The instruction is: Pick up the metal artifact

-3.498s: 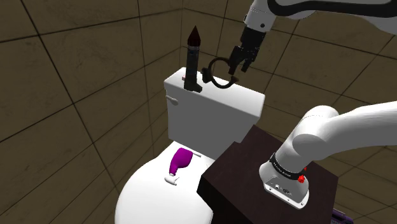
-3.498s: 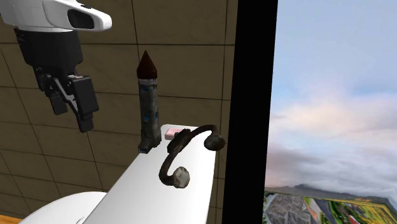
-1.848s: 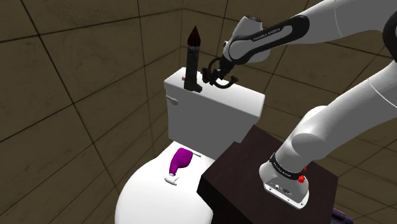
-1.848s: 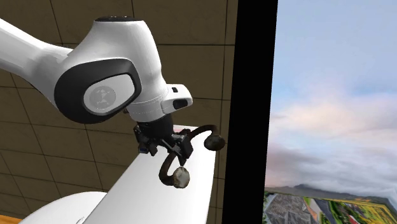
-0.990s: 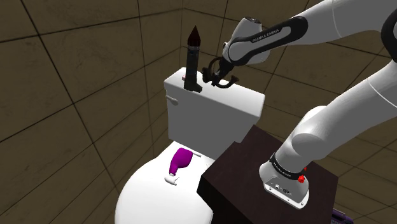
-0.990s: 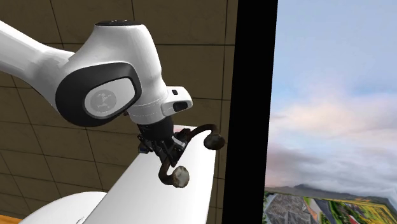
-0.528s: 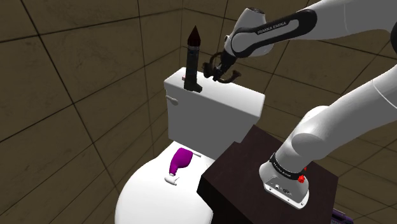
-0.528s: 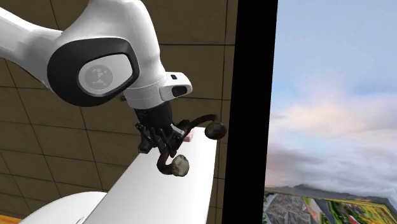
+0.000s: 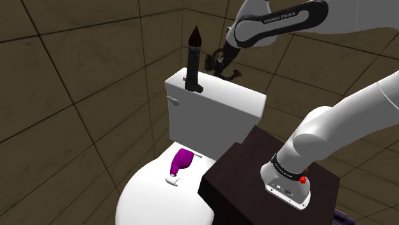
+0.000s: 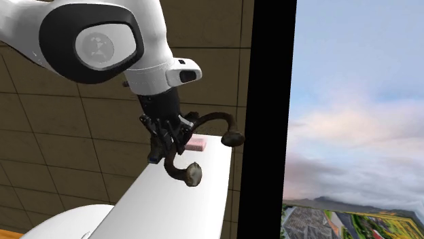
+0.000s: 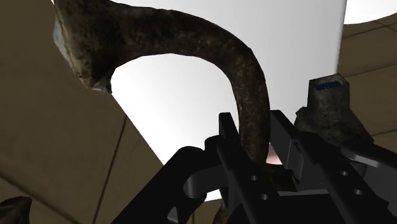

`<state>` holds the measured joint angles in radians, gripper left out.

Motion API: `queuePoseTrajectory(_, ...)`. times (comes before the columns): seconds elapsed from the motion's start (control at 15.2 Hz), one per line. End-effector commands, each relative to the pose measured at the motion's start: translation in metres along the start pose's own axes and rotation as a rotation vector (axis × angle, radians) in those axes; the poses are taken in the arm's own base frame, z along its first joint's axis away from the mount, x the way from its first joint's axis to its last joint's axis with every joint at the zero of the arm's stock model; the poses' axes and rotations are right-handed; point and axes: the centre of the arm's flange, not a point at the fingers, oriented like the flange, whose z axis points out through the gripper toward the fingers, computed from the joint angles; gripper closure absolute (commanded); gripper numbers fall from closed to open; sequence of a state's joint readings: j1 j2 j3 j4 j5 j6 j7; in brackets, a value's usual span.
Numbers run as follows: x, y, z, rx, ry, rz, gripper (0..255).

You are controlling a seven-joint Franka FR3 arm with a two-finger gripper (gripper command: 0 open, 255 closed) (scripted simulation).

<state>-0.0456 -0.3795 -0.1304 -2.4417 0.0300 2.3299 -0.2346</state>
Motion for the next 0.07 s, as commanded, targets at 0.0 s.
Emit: queuePoseTrajectory(0.0,0.0011,0.0078,-0.0081,-0.008,0.017,0.011,255)
